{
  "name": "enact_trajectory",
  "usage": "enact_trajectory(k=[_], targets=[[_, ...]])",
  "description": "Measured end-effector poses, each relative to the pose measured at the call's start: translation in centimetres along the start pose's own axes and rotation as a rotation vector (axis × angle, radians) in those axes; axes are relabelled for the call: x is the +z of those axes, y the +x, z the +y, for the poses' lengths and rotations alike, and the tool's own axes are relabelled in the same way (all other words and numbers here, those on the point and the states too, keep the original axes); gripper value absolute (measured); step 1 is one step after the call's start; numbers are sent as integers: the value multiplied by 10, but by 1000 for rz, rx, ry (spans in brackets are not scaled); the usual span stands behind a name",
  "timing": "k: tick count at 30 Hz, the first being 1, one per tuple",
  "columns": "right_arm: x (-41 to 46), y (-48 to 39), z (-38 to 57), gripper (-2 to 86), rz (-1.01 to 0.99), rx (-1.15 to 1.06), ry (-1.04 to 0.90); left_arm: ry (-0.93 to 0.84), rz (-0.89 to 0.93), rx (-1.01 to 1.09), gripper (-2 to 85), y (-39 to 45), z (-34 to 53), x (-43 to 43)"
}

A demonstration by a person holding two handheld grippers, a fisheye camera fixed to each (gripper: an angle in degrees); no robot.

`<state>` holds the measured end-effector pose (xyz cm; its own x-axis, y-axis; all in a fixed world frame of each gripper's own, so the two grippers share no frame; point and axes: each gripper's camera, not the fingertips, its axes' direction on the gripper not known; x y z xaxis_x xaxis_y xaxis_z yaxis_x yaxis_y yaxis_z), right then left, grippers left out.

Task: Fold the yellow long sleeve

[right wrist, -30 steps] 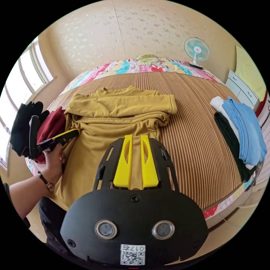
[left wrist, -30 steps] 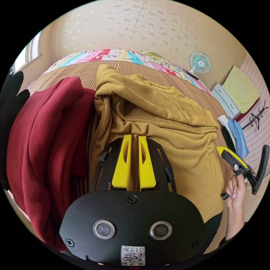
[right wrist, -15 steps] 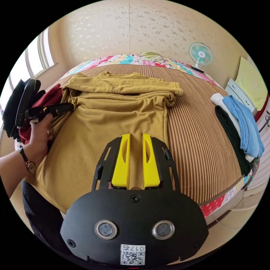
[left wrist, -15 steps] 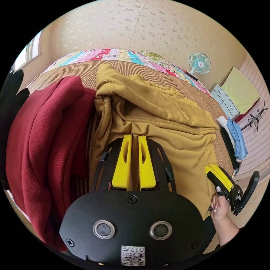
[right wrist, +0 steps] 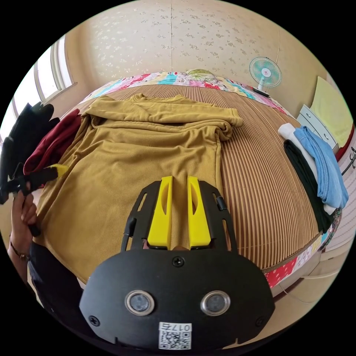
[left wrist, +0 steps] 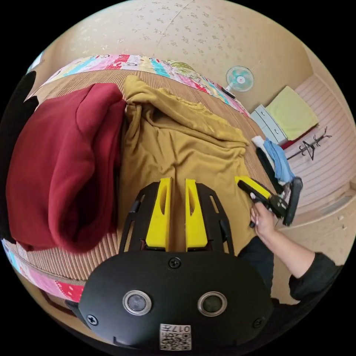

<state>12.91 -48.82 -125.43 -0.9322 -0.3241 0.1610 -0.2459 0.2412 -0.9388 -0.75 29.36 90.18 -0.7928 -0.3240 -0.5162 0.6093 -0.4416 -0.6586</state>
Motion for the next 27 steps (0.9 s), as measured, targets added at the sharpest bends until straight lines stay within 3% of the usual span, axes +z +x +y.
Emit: enact_trajectory(k=[4, 10, 13, 19, 27], targets=[[1, -5, 4, 73, 26, -12, 4, -23, -4, 137, 57, 27, 147, -63], [2, -5, 8, 71, 32, -14, 2, -65, -77, 93, 68, 42, 254, -135], [1, 0, 9, 70, 5, -2, -1, 64, -162, -24, 72, 38, 257, -185], [2, 0, 12, 69, 13, -6, -4, 361, 12, -175, 75, 35, 248, -272], [4, 21, 13, 68, -87, 36, -6, 282, -187, -7, 75, 84, 196, -295]])
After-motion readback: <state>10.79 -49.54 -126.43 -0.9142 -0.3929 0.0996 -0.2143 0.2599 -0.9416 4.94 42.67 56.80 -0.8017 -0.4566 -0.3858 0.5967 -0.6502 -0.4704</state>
